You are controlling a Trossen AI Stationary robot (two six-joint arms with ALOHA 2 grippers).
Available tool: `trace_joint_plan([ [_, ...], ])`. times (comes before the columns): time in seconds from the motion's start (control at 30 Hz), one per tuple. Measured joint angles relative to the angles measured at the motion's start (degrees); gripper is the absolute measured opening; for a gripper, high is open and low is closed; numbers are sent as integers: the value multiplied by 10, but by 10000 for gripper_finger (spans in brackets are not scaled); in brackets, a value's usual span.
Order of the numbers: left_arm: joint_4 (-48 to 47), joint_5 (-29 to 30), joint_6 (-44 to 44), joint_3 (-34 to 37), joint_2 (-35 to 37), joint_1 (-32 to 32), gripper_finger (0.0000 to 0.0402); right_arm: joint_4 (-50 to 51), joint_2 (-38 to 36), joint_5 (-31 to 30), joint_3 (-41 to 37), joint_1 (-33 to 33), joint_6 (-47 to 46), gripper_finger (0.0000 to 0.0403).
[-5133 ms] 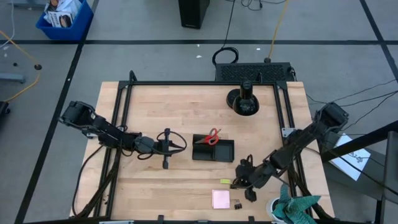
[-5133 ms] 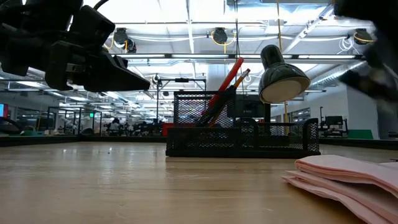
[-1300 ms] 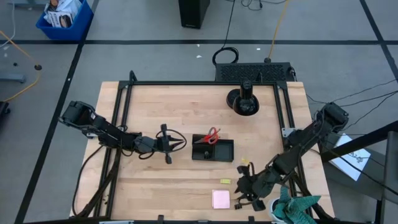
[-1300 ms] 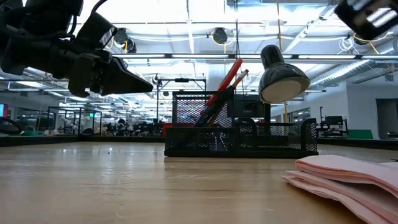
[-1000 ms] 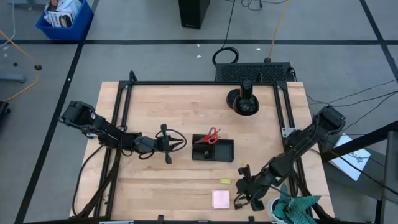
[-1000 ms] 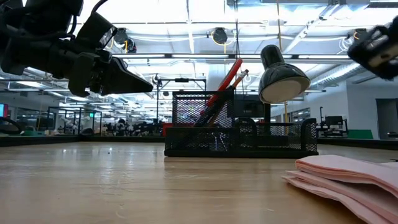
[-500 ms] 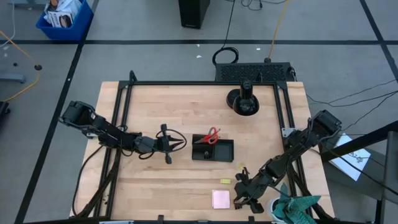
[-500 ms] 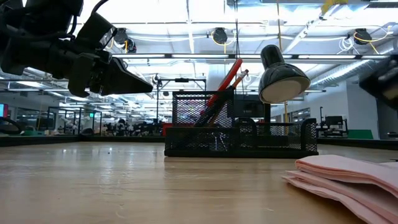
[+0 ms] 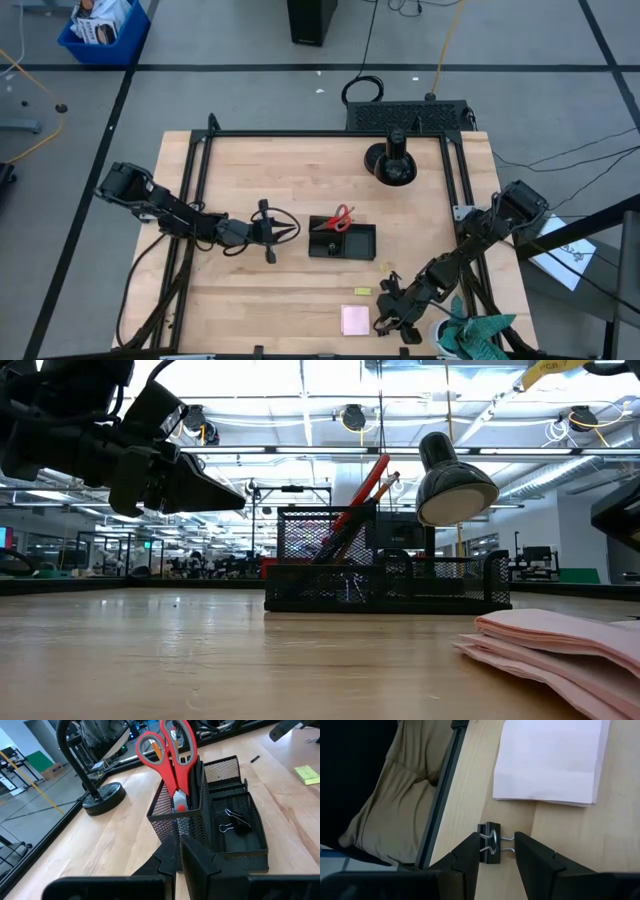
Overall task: Pick and place office supplies into organizer
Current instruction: Put the black binder clip into the black desk organizer
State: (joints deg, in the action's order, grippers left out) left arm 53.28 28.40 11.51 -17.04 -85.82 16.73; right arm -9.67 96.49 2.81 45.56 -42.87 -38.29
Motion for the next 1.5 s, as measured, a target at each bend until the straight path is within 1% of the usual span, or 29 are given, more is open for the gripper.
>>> trace_joint_plan([
  [0.1,0,0,0,0,0,0,31,0,0,-3,0,-4,-1,116],
  [0.27,0,0,0,0,0,0,31,0,0,-26,0,-11,-1,116],
  [0.93,0,0,-3,0,0,0,31,0,0,-28,0,-19,19,116],
  [1.03,0,0,-5,0,0,0,31,0,0,-34,0,-19,21,116],
  [1.13,0,0,-5,0,0,0,31,0,0,-59,0,-19,21,116],
  [1.5,0,0,-4,0,0,0,31,-1,2,-58,0,-30,18,116],
])
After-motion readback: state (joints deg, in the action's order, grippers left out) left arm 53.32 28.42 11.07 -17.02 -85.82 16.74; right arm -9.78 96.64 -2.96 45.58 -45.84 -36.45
